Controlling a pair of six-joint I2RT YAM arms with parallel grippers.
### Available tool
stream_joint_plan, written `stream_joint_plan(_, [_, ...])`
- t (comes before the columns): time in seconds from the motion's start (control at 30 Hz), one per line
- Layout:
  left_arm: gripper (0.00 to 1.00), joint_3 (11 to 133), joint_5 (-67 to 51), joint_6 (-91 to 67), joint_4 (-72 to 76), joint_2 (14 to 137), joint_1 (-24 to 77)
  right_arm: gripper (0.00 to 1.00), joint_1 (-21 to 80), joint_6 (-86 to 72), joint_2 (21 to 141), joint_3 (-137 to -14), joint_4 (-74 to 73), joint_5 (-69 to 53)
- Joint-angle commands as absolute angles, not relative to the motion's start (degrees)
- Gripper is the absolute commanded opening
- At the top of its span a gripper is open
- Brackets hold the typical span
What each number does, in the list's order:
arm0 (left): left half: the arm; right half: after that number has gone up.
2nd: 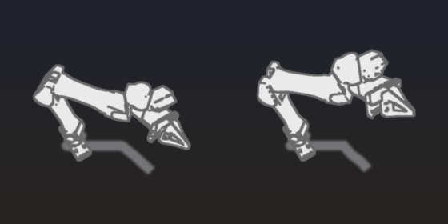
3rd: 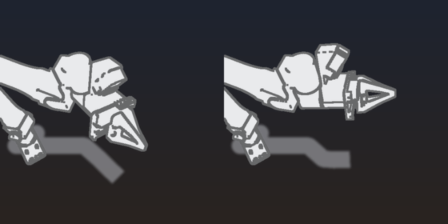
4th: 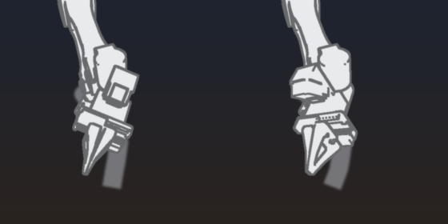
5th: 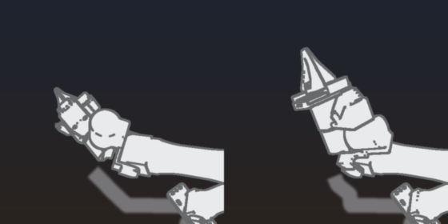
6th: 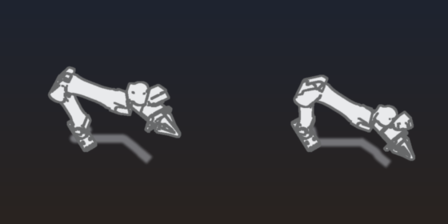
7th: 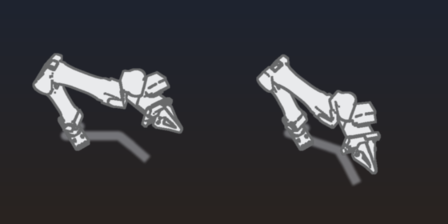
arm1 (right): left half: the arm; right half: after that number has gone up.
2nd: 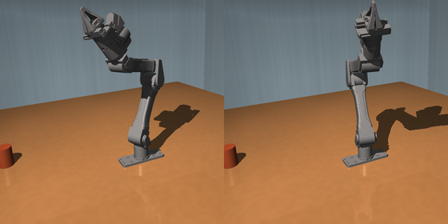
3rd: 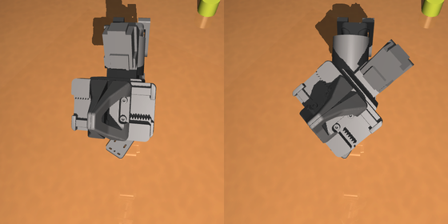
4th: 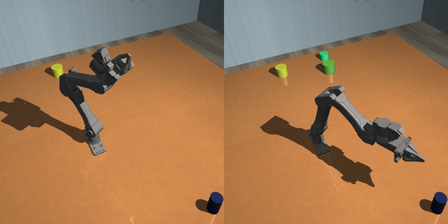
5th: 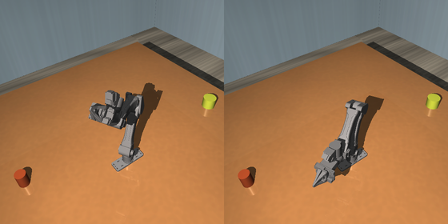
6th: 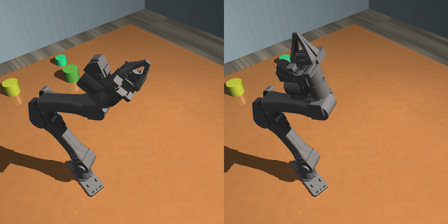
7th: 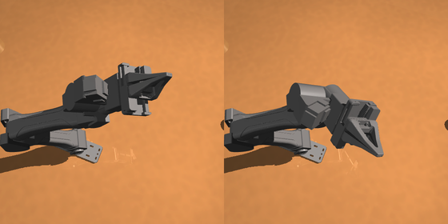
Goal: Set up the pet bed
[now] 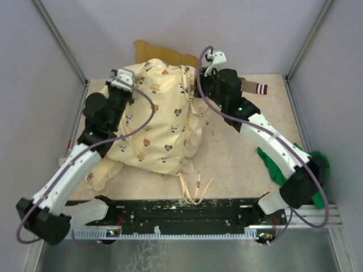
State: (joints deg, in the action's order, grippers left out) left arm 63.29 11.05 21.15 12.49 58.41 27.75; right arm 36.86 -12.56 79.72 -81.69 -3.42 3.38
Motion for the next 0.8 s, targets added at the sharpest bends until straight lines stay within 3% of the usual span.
stream_joint_plan(0.0, [0.0, 64.4, 15.4, 27.8, 22.6, 69.1, 23.9, 0.0, 30.8, -21.5, 86.8, -83.4, 3.3, -7.8])
stream_joint_plan(0.2, [0.0, 70.3, 1.7, 17.1, 25.2, 80.7, 11.8, 0.0, 26.7, -24.8, 96.7, -85.0, 11.2, -13.2])
stream_joint_plan(0.47, [0.01, 84.0, -10.4, 16.5, 32.9, 99.3, 6.5, 0.0, 23.9, -34.0, 111.7, -94.7, 18.6, -16.5])
stream_joint_plan(0.5, [0.05, 86.3, -10.5, 16.1, 32.7, 101.4, 6.2, 0.0, 23.6, -35.2, 113.9, -97.4, 18.2, -16.3])
stream_joint_plan(0.53, [0.17, 88.9, -9.8, 15.4, 31.6, 103.3, 6.2, 0.0, 23.2, -36.2, 116.2, -99.9, 17.5, -16.2])
stream_joint_plan(0.6, [0.55, 94.4, -7.7, 14.4, 24.6, 106.2, 6.1, 0.02, 22.2, -38.2, 119.9, -105.4, 14.5, -16.0])
stream_joint_plan(0.63, [0.68, 96.8, -6.3, 13.6, 21.0, 106.7, 6.2, 0.13, 21.8, -38.5, 121.3, -108.4, 12.5, -15.9])
stream_joint_plan(0.67, [0.75, 98.2, -4.6, 12.2, 17.0, 106.6, 6.2, 0.29, 21.3, -37.9, 122.2, -110.5, 9.7, -15.8])
stream_joint_plan(0.7, [0.8, 98.7, -3.5, 10.9, 13.6, 105.7, 6.2, 0.39, 21.0, -36.7, 122.5, -112.2, 6.4, -14.9])
stream_joint_plan(0.77, [0.83, 97.8, -1.2, 8.3, 7.3, 102.7, 6.2, 0.51, 20.5, -33.7, 121.6, -114.3, -0.9, -11.4])
